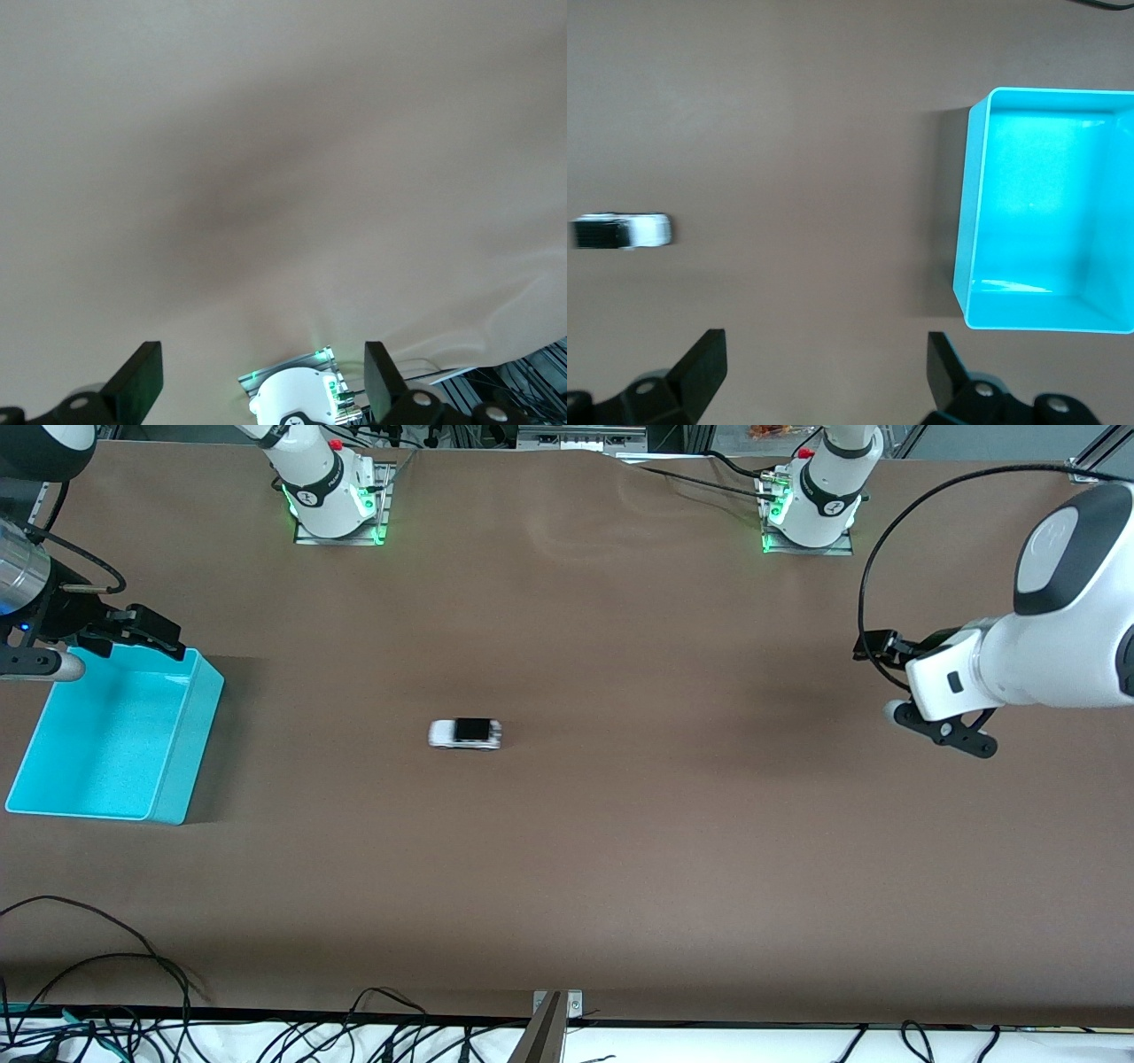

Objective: Wind and store white jeep toy

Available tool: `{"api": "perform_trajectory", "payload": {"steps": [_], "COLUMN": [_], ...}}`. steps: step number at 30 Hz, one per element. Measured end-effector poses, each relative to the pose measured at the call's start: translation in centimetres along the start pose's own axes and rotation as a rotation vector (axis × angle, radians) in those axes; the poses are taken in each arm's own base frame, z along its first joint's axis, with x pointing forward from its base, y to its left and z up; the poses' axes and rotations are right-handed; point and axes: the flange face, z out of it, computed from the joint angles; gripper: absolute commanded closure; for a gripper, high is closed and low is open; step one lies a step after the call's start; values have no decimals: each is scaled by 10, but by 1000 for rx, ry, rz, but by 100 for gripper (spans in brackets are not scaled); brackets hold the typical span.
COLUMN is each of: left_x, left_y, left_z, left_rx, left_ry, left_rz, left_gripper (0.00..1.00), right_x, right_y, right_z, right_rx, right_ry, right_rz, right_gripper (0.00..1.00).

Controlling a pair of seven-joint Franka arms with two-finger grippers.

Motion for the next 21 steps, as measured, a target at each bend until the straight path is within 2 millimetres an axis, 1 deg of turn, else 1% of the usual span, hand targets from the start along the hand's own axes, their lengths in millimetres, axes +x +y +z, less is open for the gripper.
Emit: {"api": "perform_trajectory", "payload": {"steps": [5,10,17,21], "left_x": [-14,-22,-29,-40], "left_y": [2,0,-14,-21], "left_z": [-12,-18,-11,-7], "left_rx": [52,94,136,151], "left_ry": [19,65,206,256], "left_rz": [-42,-76,-111,-131], "left_gripper": [0,0,0,0], "right_x": [1,3,5,4], "right_y": [-3,-4,-7,-7], "right_z": [2,8,14,14], "right_rx": [-1,-2,-4,-4], "right_ry": [-5,-16,-33,-37], "right_rz": [-5,-6,-10,-12], "right_gripper": [0,0,0,0]}}
